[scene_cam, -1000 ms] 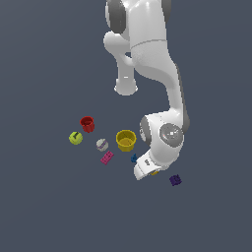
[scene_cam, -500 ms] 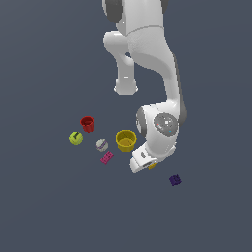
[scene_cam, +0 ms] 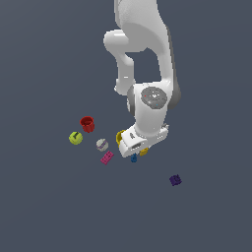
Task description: Pick up a designated object from a clutter of objects.
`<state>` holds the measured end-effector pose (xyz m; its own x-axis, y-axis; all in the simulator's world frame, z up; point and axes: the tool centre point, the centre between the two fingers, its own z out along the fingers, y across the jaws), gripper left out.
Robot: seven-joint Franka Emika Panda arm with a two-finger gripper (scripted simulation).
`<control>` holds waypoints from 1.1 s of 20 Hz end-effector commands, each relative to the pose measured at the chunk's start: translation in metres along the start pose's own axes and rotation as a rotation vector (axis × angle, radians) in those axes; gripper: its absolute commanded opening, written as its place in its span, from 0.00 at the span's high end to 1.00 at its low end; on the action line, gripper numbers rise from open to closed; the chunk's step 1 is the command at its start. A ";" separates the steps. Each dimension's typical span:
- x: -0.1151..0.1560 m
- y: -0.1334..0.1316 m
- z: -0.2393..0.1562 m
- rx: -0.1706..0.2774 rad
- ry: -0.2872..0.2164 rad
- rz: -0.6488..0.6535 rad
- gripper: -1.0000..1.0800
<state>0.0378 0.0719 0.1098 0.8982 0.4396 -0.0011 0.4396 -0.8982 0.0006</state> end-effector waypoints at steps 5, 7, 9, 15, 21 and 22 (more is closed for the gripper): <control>-0.040 0.013 -0.045 0.000 0.001 0.000 1.00; -0.052 0.017 -0.059 0.000 0.001 0.000 1.00; -0.064 0.021 -0.073 0.000 0.001 0.000 1.00; -0.102 0.034 -0.117 0.002 0.002 0.000 1.00; -0.141 0.048 -0.164 0.004 0.003 0.000 1.00; -0.148 0.050 -0.172 0.004 0.003 0.000 1.00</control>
<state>-0.0647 -0.0302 0.2696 0.8982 0.4395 0.0013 0.4395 -0.8982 -0.0025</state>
